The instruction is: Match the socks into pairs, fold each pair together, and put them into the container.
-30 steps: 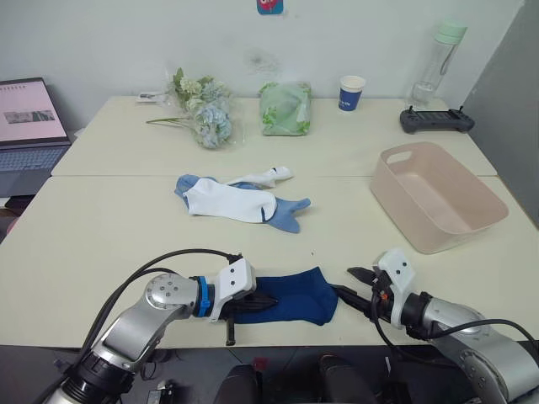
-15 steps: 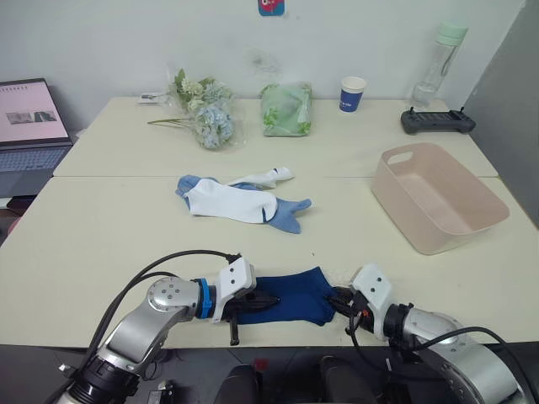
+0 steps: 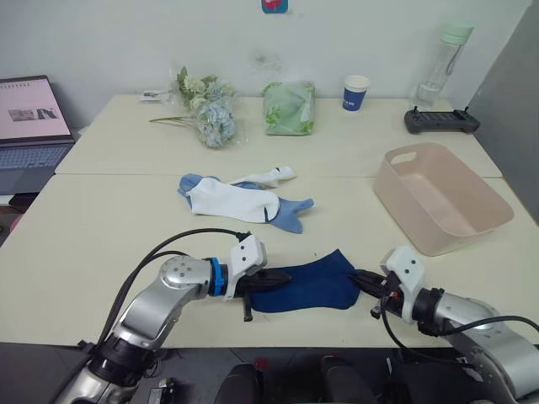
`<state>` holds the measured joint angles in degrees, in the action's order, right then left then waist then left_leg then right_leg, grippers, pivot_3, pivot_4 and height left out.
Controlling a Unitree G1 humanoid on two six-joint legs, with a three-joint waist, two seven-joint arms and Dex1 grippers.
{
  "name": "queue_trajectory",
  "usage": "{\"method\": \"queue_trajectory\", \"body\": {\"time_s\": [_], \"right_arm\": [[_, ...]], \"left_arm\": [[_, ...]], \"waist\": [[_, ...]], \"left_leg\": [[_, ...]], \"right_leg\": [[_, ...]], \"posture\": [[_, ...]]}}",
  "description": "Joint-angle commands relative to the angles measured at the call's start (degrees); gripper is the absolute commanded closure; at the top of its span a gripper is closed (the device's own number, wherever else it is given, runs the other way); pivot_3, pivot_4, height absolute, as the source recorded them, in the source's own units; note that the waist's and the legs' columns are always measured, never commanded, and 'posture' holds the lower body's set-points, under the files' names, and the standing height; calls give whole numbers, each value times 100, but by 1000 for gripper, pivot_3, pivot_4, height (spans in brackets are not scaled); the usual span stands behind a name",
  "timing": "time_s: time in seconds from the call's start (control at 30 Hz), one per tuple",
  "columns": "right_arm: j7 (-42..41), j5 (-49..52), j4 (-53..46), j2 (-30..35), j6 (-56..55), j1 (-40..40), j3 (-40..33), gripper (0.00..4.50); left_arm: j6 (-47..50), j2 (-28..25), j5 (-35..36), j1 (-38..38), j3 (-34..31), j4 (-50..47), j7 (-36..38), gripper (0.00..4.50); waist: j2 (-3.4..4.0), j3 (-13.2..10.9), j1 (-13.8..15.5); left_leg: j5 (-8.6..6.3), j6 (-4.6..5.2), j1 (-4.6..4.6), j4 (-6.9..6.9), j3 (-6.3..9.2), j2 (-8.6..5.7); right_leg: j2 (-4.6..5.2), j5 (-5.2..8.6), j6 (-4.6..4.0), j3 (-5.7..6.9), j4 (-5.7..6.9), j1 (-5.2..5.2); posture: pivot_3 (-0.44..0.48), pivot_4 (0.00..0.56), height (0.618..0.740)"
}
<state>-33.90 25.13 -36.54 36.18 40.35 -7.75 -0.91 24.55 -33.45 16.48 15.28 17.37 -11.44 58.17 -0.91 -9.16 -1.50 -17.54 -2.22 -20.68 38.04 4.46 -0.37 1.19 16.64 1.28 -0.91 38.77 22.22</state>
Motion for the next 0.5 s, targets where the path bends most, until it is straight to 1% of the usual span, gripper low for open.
{"method": "queue_trajectory", "body": {"time_s": [0.03,0.13,0.23,0.37,0.5], "right_arm": [[-113,603,-519,84,412,212,-281,4487],[-100,1134,-746,104,960,443,-265,4487],[43,1640,-799,-50,1449,759,-193,4487],[268,2086,-624,-336,2074,1322,159,4487],[308,2266,-356,-415,2403,1761,340,4487]], "left_arm": [[-104,150,-204,218,234,315,42,4500],[-301,256,-459,336,417,720,47,4500],[-419,326,-520,341,435,830,39,4500],[-300,201,-197,166,134,310,111,4500],[-29,-189,125,-84,-94,-286,370,4500]], "waist": [[0,0,-10],[0,0,-22],[0,0,-12],[-2,-1,-22],[-1,-3,-15]], "left_leg": [[0,0,0,0,-1,0],[0,0,2,0,-1,2],[0,0,2,1,2,1],[0,0,1,2,1,1],[0,0,-4,1,8,6]], "right_leg": [[0,0,0,-1,2,1],[-2,0,0,-2,7,1],[-3,0,0,0,6,0],[3,0,0,-3,6,1],[9,0,0,3,5,6]], "posture": [[0,150,740],[0,150,740],[0,150,740],[0,150,740],[0,150,740]]}}
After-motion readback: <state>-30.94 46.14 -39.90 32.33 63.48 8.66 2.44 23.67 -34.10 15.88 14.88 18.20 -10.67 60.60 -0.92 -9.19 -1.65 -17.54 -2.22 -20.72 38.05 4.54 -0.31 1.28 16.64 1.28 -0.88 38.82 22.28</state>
